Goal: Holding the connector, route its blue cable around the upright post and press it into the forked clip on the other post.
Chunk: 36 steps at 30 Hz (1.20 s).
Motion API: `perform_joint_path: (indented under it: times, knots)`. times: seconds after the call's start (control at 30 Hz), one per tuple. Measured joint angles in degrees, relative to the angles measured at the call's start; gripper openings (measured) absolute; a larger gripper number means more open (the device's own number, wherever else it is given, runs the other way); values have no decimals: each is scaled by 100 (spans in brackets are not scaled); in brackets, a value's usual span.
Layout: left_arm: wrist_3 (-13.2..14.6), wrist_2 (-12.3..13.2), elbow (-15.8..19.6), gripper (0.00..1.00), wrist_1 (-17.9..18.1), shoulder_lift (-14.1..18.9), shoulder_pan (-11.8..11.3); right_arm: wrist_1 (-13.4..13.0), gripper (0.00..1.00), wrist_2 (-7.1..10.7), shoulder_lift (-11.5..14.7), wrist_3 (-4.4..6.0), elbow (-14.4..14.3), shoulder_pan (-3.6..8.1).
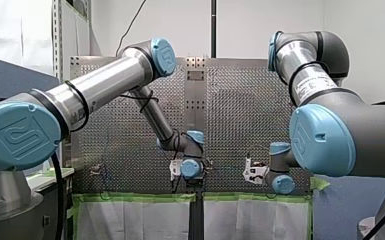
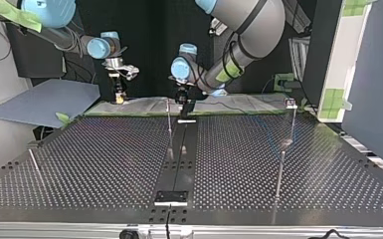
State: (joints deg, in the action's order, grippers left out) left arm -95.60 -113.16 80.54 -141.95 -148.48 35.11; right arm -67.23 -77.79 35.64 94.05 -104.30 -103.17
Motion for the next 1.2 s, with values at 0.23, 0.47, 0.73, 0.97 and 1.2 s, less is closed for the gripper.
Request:
perform_joint_path:
  times: [0.23,0.47,0.73,0.97,1.2]
  knots:
    - [-1,50,-134,0,-108,0,-24,53,31,-12,0,16,77,20]
    - [18,66,-252,0,-228,0,-38,135,31,-17,1,35,216,33]
    - [24,68,-342,0,-333,0,-73,382,31,-18,-2,27,461,36]
    - [36,70,-411,0,-405,0,-104,431,31,-17,-4,29,547,38]
    - [42,70,-430,0,-421,0,-107,439,31,-18,-3,23,574,37]
